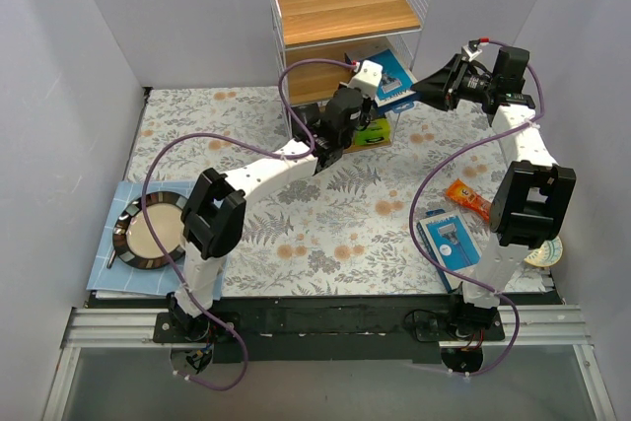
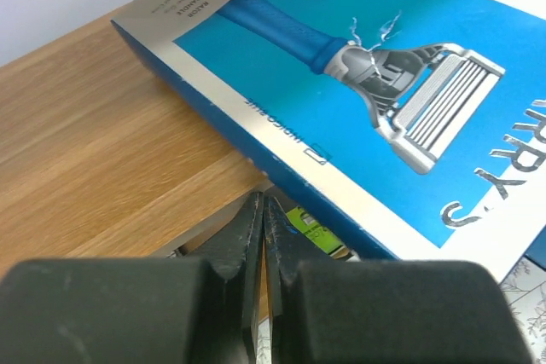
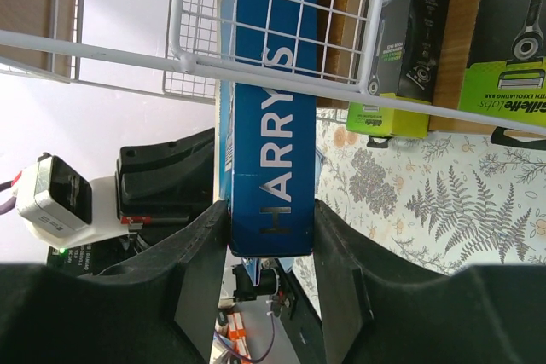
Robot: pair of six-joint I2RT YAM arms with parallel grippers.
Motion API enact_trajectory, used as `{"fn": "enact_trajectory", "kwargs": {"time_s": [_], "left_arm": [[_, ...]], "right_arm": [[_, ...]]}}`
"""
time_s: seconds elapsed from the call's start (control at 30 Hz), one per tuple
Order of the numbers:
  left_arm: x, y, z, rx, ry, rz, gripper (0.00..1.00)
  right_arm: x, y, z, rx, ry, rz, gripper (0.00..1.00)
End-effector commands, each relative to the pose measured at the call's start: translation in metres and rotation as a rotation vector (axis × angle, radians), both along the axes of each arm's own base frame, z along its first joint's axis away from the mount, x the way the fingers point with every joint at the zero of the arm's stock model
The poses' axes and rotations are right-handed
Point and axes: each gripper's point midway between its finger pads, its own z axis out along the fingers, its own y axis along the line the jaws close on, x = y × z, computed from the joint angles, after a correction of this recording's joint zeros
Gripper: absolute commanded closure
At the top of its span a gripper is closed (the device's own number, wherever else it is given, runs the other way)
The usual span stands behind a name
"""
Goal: Place and organize the shaving razors onto the shelf
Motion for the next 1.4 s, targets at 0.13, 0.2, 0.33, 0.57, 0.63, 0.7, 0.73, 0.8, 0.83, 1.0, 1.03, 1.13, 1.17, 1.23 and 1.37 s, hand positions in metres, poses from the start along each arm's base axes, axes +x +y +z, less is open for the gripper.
{"fn": "enact_trajectory", "kwargs": {"time_s": [0.13, 0.2, 0.33, 0.57, 0.63, 0.7, 0.73, 0.8, 0.83, 1.0, 1.03, 1.13, 1.17, 1.23, 1.37], "left_arm": [[0.019, -0.003, 0.000, -0.024, -0.012, 0.002, 1.00], [0.024, -0.006, 0.000, -0.027, -0.023, 0.005, 1.00], [0.030, -0.010, 0.008, -0.042, -0.052, 0.010, 1.00], [0.036, -0.002, 0.024, -0.053, -0.094, 0.048, 1.00], [0.037, 0.000, 0.026, -0.051, -0.102, 0.059, 1.00], [0.039, 0.003, 0.026, -0.043, -0.106, 0.066, 1.00], [0.040, 0.004, 0.026, -0.042, -0.108, 0.069, 1.00], [0.042, 0.007, 0.025, -0.039, -0.110, 0.078, 1.00], [0.043, 0.010, 0.026, -0.032, -0.114, 0.089, 1.00], [0.046, 0.023, 0.032, -0.021, -0.126, 0.124, 1.00], [0.045, 0.025, 0.032, -0.020, -0.125, 0.129, 1.00], [0.046, 0.034, 0.033, -0.011, -0.121, 0.141, 1.00], [0.048, 0.038, 0.033, -0.009, -0.118, 0.148, 1.00], [0.048, 0.042, 0.036, -0.010, -0.121, 0.150, 1.00], [0.052, 0.050, 0.039, -0.002, -0.127, 0.163, 1.00]], "right_arm": [[0.001, 0.007, -0.001, 0.001, -0.025, 0.017, 0.43], [-0.002, 0.012, 0.001, 0.002, -0.021, 0.024, 0.40], [-0.007, 0.017, 0.004, 0.003, -0.019, 0.033, 0.33], [-0.015, 0.019, 0.003, 0.005, -0.007, 0.043, 0.34], [-0.018, 0.020, 0.004, 0.005, -0.007, 0.044, 0.34], [-0.020, 0.025, 0.006, 0.005, -0.010, 0.053, 0.33], [-0.022, 0.027, 0.007, 0.005, -0.012, 0.058, 0.33], [-0.023, 0.032, 0.010, 0.003, -0.021, 0.067, 0.33], [-0.024, 0.034, 0.011, 0.003, -0.024, 0.070, 0.33], [-0.027, 0.046, 0.019, -0.002, -0.045, 0.092, 0.36], [-0.028, 0.047, 0.021, -0.005, -0.049, 0.090, 0.36], [-0.032, 0.054, 0.019, -0.007, -0.035, 0.097, 0.36], [-0.034, 0.056, 0.019, -0.008, -0.035, 0.102, 0.36], [-0.035, 0.057, 0.020, -0.008, -0.034, 0.102, 0.34], [-0.040, 0.075, 0.025, -0.008, -0.048, 0.138, 0.31]]}}
